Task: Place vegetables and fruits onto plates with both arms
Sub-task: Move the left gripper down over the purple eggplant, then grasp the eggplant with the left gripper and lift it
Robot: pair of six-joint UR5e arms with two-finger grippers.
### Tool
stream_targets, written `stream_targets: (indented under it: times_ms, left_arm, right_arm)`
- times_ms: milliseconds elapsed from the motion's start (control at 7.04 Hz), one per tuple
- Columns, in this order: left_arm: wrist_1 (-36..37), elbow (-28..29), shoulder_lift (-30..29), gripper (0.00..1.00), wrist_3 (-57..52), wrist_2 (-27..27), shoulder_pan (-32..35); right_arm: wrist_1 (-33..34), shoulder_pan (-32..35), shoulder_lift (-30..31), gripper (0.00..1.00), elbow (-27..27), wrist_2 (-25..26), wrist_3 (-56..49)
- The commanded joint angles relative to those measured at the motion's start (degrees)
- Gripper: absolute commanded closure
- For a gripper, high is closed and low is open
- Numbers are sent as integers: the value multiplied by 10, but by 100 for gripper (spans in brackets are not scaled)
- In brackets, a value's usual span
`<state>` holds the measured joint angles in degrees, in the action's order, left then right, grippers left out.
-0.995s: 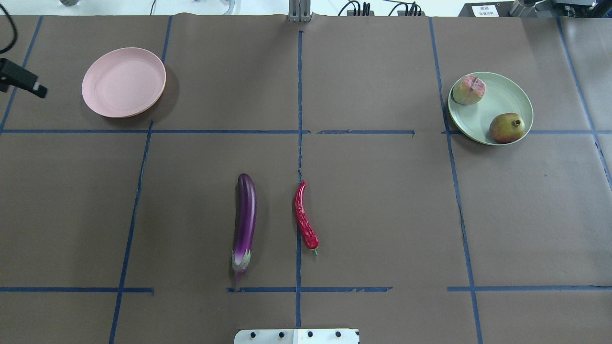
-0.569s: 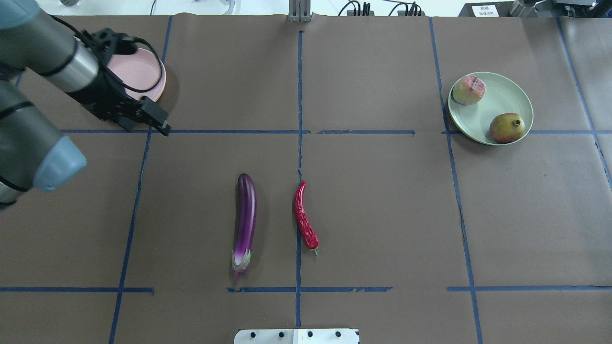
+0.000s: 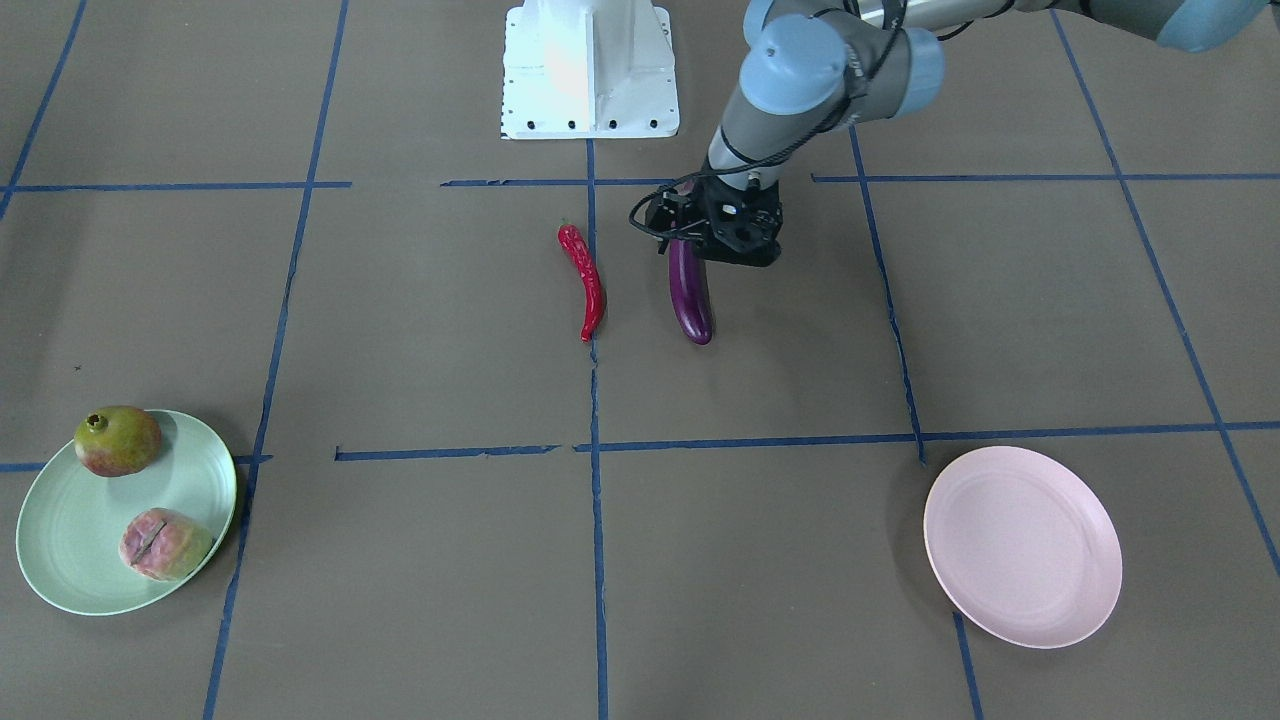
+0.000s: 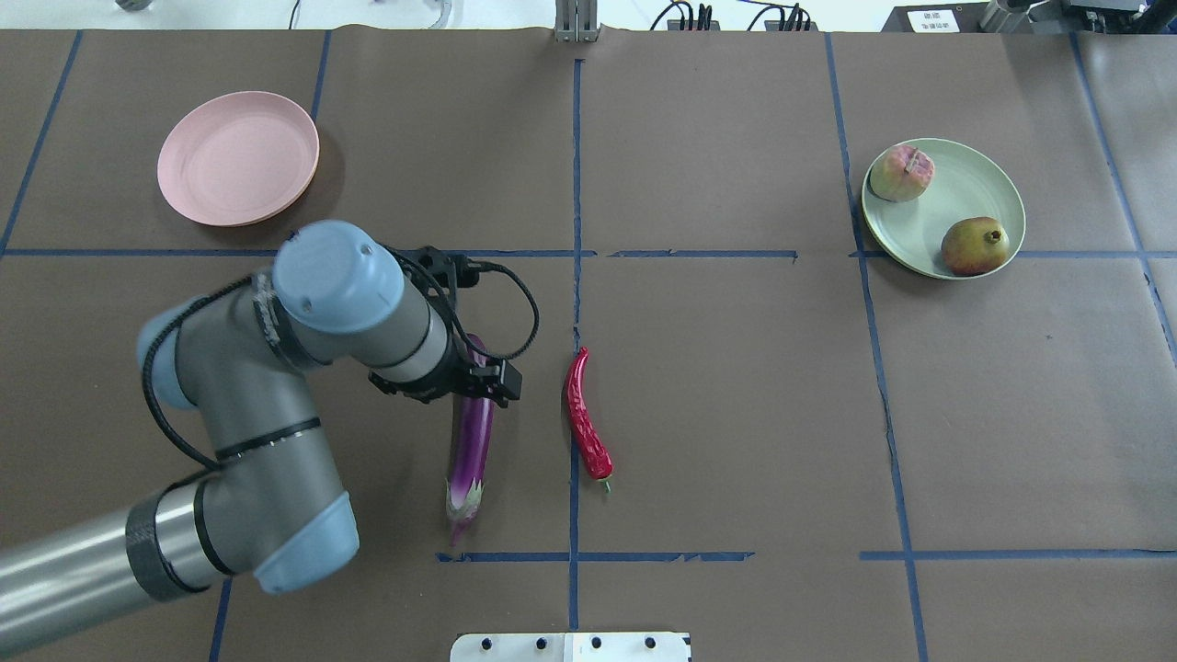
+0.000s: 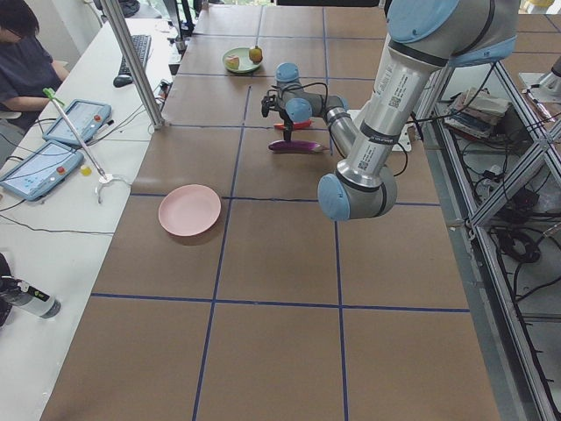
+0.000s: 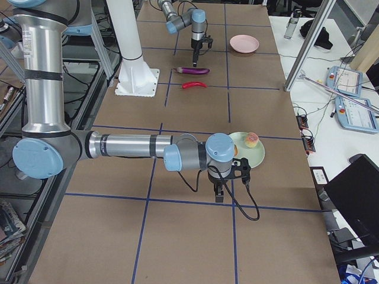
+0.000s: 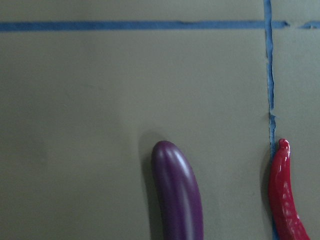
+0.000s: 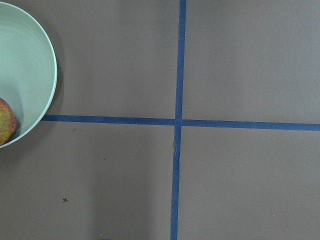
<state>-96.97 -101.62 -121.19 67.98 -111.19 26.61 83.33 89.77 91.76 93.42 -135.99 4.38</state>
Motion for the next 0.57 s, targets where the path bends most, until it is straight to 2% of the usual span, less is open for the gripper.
stream_targets:
  times_ms: [0, 142, 426]
  left_arm:
    - [0, 22, 0, 18, 12, 40, -42]
    - [1, 24, 2, 30, 12, 40, -42]
    - [1, 29, 10, 31, 11, 54, -42]
  right_arm:
    - [0, 0, 0, 0, -1, -1, 0]
    - [-1, 0, 0, 0, 0, -2, 0]
    - [-1, 0, 0, 0, 0, -2, 0]
